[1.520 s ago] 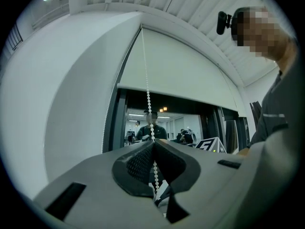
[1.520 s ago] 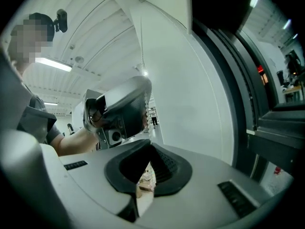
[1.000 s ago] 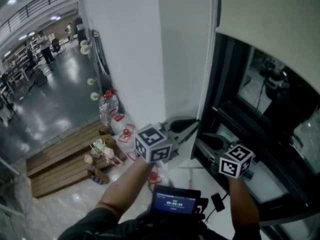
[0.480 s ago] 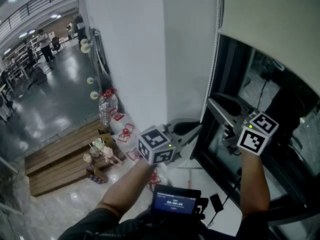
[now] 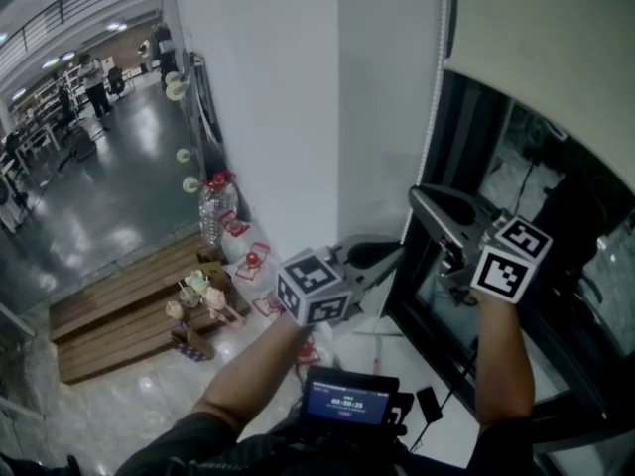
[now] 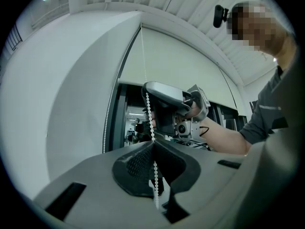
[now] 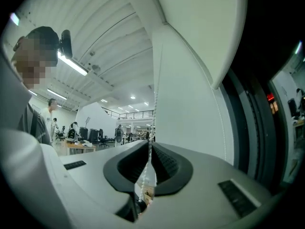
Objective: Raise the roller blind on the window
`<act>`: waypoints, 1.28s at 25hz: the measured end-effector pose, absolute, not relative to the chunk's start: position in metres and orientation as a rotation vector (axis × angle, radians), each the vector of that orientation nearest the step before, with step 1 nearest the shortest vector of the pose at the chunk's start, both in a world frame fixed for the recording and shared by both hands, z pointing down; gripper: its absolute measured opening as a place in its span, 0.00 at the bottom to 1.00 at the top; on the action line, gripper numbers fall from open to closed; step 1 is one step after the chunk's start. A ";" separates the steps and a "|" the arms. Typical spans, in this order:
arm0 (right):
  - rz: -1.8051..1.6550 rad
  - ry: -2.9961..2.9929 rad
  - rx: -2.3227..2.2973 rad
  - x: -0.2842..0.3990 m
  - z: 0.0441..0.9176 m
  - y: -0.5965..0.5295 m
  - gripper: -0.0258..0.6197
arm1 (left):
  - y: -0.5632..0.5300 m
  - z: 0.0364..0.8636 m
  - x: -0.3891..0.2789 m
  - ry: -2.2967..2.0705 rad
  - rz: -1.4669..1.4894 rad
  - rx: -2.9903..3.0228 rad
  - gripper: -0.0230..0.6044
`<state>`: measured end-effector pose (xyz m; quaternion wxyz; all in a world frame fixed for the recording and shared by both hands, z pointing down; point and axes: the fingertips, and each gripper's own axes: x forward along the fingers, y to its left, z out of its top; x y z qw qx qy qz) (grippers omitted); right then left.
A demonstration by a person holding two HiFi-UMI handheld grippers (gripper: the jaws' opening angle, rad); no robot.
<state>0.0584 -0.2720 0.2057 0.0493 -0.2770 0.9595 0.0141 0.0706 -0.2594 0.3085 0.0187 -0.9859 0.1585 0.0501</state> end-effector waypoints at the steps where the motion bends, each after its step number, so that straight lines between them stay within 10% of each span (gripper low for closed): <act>1: 0.032 2.922 -0.843 0.058 0.206 -0.272 0.08 | -0.260 0.309 0.071 0.492 0.156 -3.063 0.04; 32: -0.184 2.973 -0.913 0.066 0.300 -0.275 0.05 | -0.255 0.392 0.080 0.487 -0.039 -3.151 0.04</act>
